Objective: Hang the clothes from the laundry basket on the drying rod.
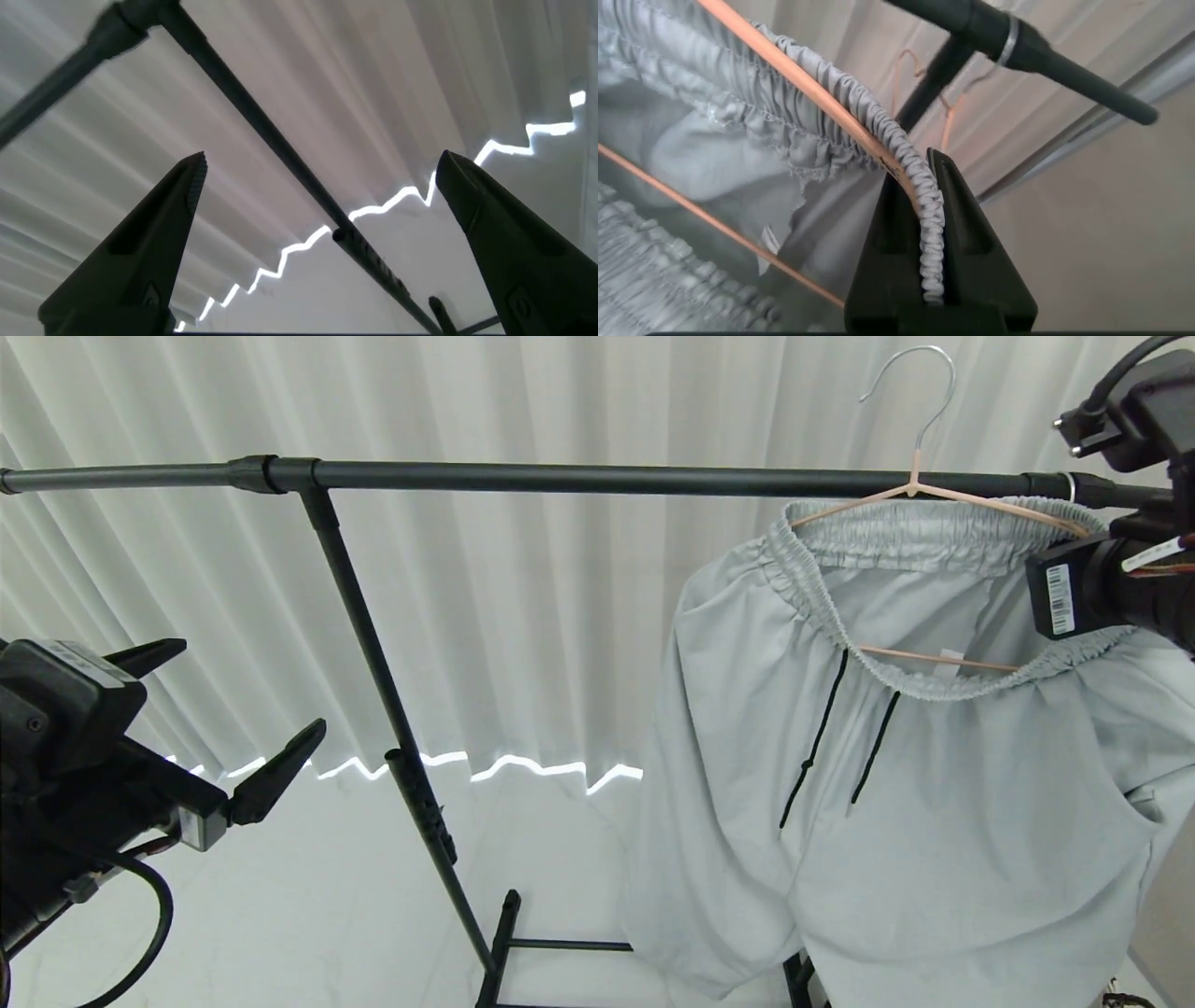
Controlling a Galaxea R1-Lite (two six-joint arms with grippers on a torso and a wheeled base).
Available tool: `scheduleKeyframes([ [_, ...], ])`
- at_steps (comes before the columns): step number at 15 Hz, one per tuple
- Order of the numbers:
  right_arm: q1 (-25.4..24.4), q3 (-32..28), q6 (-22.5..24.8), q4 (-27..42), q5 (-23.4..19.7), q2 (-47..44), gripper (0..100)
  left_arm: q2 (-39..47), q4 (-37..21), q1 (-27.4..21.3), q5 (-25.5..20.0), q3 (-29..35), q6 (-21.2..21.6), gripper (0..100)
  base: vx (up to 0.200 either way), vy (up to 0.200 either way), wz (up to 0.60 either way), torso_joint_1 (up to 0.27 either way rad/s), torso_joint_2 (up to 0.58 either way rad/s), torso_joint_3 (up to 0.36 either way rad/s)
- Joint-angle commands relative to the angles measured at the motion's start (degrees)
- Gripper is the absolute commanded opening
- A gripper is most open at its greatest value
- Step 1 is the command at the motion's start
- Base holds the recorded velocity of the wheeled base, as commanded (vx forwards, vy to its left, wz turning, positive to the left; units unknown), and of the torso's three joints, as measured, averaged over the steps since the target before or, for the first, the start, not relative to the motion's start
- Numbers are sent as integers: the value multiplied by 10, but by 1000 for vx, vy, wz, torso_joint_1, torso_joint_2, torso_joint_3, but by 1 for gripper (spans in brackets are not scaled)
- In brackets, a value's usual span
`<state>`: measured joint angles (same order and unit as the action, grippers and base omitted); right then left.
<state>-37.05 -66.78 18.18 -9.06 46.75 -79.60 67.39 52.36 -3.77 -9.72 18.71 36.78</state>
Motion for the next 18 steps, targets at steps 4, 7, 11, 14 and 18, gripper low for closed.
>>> scheduleKeyframes([
  [4,0,1,-6,-1,3,-26,0,3,0,0,0,0,0,100,0,0,0,0,0,0],
  [7,0,-9,-6,-15,24,-63,0,-1,-1,0,9,0,0,100,0,0,0,0,0,0],
  [11,-3,-25,-6,-49,52,-106,0,-8,-1,-19,80,18,-21,100,0,0,0,0,0,0],
  [14,-3,-30,-6,-50,61,-125,0,-6,-1,-63,128,24,-36,100,0,0,0,0,0,0],
  [18,-3,-31,-7,-51,61,-137,0,-5,-2,-79,131,23,-36,100,0,0,0,0,0,0],
])
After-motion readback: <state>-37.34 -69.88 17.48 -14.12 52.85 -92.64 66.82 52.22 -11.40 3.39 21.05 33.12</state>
